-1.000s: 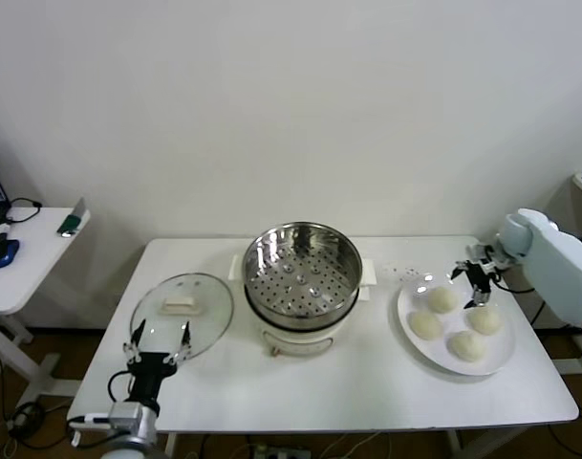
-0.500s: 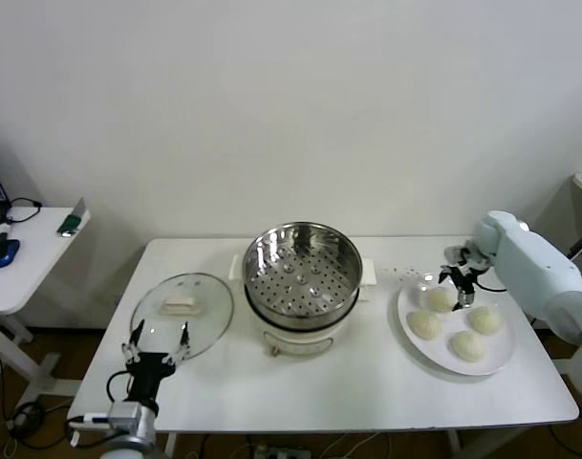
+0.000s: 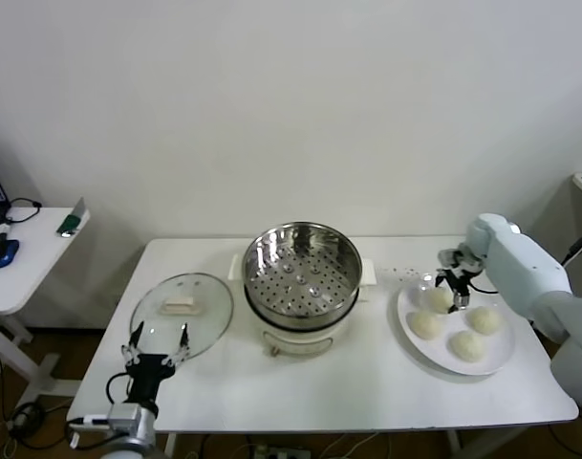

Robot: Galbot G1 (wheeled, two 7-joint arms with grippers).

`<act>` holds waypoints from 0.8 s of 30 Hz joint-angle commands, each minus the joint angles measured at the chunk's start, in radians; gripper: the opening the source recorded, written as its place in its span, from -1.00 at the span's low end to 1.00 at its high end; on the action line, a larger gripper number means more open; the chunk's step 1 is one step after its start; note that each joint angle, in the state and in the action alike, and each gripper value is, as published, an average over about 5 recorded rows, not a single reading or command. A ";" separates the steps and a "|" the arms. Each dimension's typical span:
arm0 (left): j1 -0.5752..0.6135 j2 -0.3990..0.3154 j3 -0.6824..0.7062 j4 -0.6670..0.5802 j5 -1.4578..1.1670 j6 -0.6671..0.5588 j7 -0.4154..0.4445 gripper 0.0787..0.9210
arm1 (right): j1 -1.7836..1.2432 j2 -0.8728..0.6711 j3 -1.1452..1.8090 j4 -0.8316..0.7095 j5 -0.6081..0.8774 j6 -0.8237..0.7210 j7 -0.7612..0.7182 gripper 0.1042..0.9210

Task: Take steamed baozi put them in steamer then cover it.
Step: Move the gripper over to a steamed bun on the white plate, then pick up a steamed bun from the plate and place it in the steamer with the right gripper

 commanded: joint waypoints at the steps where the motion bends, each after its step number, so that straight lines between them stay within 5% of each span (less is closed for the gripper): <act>1: 0.003 -0.002 0.000 0.001 0.001 -0.003 0.000 0.77 | 0.001 0.010 0.008 -0.011 -0.013 0.002 -0.003 0.54; 13: 0.017 -0.002 -0.009 -0.007 -0.001 -0.006 0.001 0.77 | 0.055 -0.021 -0.032 0.047 0.013 0.051 -0.022 0.47; 24: 0.028 -0.002 -0.002 -0.014 0.000 -0.006 0.002 0.77 | 0.422 -0.040 -0.434 0.329 0.219 0.198 -0.056 0.47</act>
